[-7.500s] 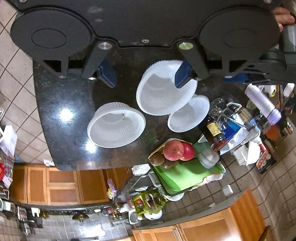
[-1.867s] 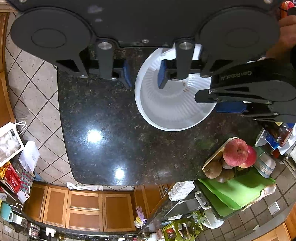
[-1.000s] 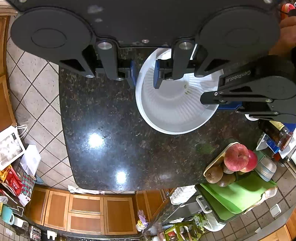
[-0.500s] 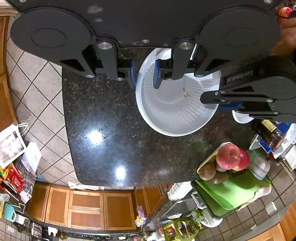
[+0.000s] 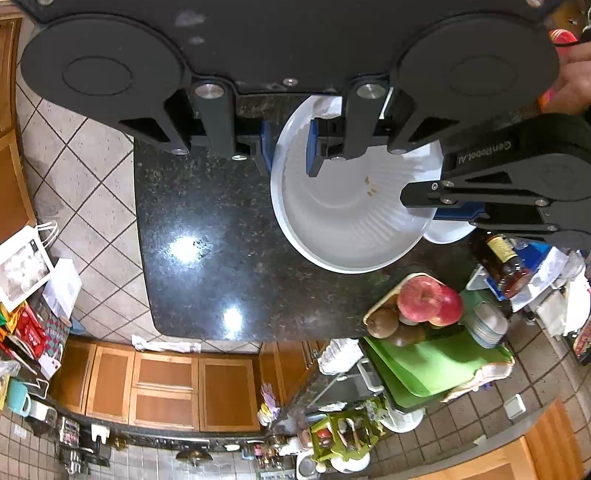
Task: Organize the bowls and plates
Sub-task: 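Lift the nested bowls with both grippers toward the remaining white bowl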
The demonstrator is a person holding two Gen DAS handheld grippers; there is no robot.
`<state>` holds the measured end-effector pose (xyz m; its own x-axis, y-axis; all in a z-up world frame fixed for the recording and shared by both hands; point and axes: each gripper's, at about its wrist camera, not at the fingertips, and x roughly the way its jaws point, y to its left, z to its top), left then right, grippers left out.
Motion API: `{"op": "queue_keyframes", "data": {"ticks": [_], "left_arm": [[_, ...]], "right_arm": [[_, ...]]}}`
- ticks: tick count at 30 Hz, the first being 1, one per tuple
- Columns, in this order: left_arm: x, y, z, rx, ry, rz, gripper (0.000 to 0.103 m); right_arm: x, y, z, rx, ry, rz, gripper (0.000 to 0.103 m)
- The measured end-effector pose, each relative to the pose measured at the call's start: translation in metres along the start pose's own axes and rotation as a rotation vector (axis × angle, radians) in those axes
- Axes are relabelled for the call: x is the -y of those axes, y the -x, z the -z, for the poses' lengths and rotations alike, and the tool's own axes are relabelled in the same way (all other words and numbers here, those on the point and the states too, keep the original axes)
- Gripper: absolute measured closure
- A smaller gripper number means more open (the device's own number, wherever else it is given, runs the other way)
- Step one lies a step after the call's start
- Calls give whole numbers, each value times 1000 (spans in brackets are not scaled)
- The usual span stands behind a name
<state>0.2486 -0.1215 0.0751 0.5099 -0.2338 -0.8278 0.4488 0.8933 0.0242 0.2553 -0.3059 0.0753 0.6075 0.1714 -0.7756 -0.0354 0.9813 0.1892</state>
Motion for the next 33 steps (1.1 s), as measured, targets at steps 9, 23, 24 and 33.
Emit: {"op": "queue_keyframes", "data": {"ticks": [9,23,24,33], "left_arm": [[-2,39,18,40,2,-5,83],[-6,77,76,14,10,-7,83],[-7,77,80,10,14,-7,83],[-6,77,112,-21,13,-15,83]], "right_arm": [[-23,44,19,50,43,-27,81],[-60,80,79,19,121,-94,81],[-62,82,84,13,122,-100,81],[-68,79,119,-56,105,-130,81]]}}
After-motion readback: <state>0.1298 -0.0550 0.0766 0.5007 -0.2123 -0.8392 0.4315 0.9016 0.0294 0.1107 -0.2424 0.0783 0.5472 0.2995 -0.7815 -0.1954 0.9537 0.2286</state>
